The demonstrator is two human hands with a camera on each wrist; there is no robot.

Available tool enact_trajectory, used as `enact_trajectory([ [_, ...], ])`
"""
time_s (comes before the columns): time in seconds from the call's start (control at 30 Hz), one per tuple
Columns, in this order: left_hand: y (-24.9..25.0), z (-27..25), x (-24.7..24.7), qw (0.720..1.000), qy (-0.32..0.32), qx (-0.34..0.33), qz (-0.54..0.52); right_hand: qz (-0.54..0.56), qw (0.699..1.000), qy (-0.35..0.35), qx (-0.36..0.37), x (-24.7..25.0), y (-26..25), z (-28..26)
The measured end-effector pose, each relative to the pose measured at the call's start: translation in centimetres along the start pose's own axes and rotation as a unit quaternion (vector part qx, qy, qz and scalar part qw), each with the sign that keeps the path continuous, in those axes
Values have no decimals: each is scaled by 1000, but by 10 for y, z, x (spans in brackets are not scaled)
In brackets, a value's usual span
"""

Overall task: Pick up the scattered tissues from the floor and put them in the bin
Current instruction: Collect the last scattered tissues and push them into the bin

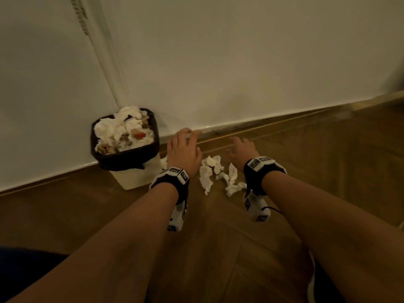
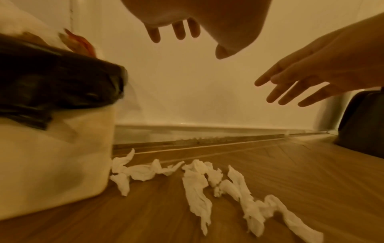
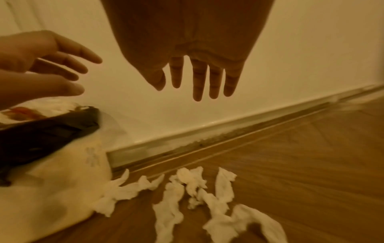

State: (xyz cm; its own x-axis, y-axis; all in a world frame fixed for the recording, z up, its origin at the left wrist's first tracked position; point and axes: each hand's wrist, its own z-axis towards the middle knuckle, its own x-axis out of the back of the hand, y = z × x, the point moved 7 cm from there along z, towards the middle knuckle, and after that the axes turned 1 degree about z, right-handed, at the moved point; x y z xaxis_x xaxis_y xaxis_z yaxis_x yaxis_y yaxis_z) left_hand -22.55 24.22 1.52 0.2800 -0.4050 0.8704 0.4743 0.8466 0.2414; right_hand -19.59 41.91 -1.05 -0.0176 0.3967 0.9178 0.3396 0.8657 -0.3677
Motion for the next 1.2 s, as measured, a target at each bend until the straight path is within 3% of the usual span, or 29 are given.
enact_trajectory([
  [0.17, 36, -4, -67, 986, -163, -34, -16, -11, 996, -36, -80, -22, 77, -8],
  [0.3, 43, -21, -125, 947, -321, -12, -9, -14, 989, -90, -117, -51, 111, -8],
  [0.37, 41, -31, -149, 929, -370, 0, -13, -9, 983, -117, -144, -70, 122, -9],
  [0.5, 23, -47, -176, 924, -380, 40, 1, -2, 970, -160, -182, -111, 133, -16],
  [0.63, 2, -52, -190, 934, -341, 104, 0, -23, 973, -162, -164, -138, 129, -11],
  [0.73, -1, -54, -205, 927, -369, 67, 5, 1, 979, -144, -146, -152, 122, -4],
  [0.97, 0, -51, -242, 861, -498, -57, 87, 29, 982, -168, -77, -174, 103, 6],
  [1.1, -2, -52, -240, 880, -470, -34, 59, -23, 984, -172, -42, -176, 95, 6],
  [1.2, -6, -58, -237, 887, -459, -26, 52, -21, 981, -184, -65, -170, 96, 5],
])
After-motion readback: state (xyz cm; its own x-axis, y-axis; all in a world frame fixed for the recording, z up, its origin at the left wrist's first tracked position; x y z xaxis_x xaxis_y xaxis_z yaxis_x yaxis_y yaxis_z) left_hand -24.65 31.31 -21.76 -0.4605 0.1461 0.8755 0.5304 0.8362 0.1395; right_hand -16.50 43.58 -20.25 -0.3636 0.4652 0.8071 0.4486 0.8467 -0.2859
